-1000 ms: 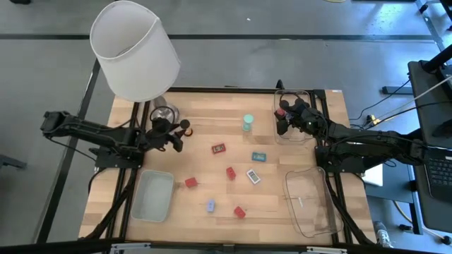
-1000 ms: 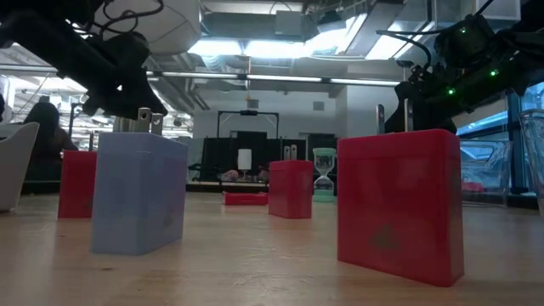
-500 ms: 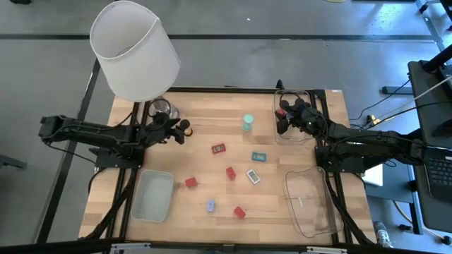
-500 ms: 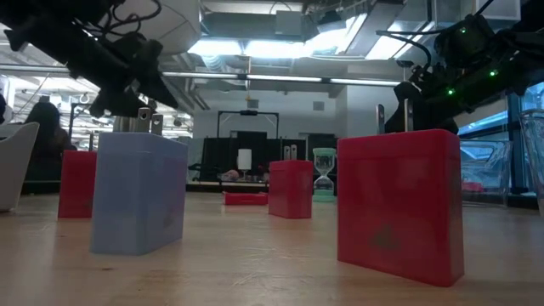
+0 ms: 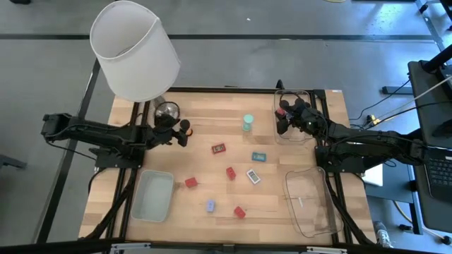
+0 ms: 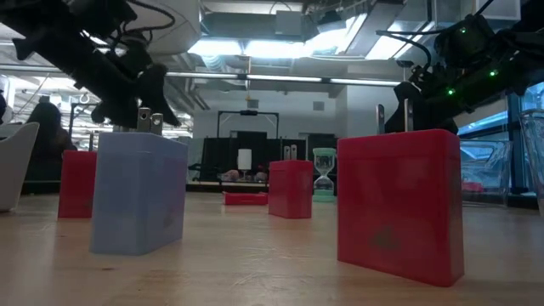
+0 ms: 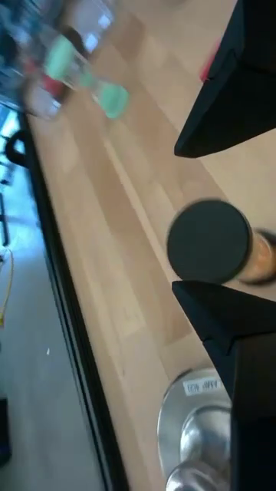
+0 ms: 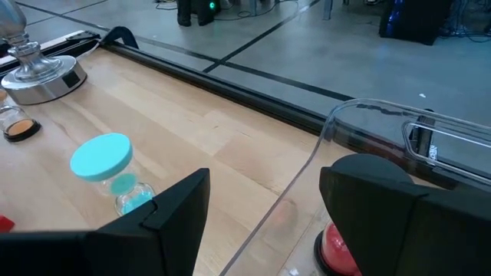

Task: Pick & Place Office items
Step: Move the orange sand timer to the top center of the table

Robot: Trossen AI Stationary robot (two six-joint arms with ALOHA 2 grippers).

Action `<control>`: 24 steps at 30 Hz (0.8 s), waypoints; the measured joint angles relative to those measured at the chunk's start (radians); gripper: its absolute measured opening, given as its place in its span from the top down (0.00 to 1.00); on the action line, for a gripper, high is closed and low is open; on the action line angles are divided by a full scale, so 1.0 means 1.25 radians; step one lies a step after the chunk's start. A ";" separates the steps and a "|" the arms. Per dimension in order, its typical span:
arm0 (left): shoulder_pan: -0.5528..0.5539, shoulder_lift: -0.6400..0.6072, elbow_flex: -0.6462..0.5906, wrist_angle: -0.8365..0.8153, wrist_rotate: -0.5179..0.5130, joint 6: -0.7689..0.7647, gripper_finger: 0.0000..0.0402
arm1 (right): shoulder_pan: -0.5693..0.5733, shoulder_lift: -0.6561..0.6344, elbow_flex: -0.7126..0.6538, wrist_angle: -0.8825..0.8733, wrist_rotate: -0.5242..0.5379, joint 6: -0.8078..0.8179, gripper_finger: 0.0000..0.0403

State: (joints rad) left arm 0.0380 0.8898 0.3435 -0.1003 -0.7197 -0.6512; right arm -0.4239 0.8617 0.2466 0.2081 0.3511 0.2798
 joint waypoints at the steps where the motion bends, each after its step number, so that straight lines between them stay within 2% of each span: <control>1: 0.000 0.012 0.000 0.000 -0.003 0.011 0.32 | 0.000 0.000 0.000 0.000 0.000 0.000 0.38; 7: 0.000 0.059 0.001 0.025 -0.015 0.077 0.32 | 0.000 0.000 0.000 0.000 0.000 -0.003 0.37; 14: 0.000 0.069 0.001 0.024 -0.020 0.085 0.32 | 0.000 0.000 0.000 0.000 0.000 -0.006 0.37; 19: 0.008 0.085 0.001 0.018 -0.051 0.049 0.32 | 0.000 0.000 0.000 0.000 0.000 -0.015 0.37; 24: 0.034 0.114 0.001 0.016 -0.030 0.001 0.32 | 0.000 0.000 0.000 0.000 0.000 -0.021 0.37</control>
State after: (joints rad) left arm 0.0803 1.0317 0.3443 -0.0807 -0.7578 -0.6502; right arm -0.4240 0.8616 0.2466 0.2081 0.3508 0.2535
